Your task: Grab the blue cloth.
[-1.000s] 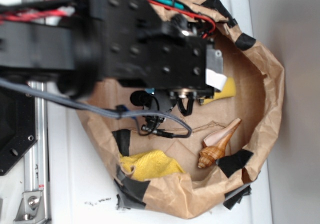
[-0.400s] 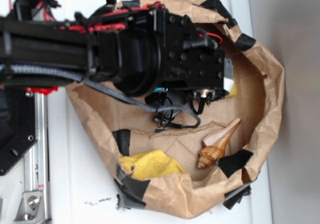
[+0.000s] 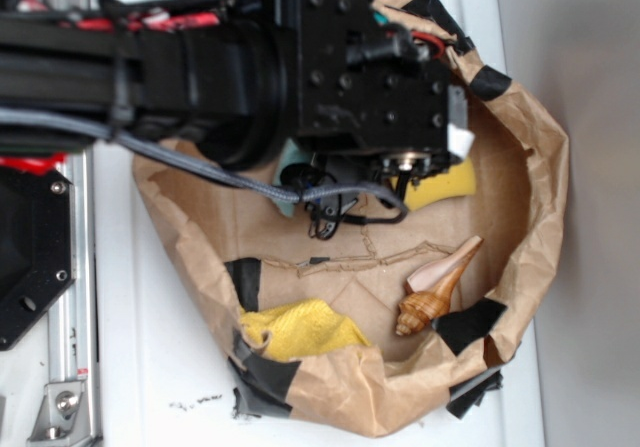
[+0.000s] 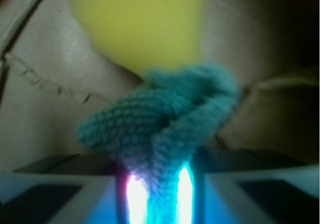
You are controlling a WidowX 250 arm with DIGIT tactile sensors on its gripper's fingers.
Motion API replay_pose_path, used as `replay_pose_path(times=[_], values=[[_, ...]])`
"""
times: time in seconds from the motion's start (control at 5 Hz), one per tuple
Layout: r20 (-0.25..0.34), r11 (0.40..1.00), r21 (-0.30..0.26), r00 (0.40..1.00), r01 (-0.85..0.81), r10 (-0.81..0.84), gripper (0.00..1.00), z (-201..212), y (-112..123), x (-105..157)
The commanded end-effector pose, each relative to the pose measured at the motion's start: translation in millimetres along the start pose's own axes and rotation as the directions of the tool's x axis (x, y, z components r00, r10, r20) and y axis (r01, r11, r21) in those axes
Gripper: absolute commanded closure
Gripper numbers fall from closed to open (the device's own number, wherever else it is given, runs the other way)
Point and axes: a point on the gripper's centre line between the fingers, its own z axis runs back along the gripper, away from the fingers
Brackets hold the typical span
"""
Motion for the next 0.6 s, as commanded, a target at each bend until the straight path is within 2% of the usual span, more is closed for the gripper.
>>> replay_pose_path(times=[0.0, 0.4], values=[[0.114, 1.0, -0.004, 0.993, 0.016, -0.015, 1.0, 107, -20, 5], [0.09, 0.998, -0.057, 0.996, 0.005, 0.001, 1.0, 115, -37, 3]])
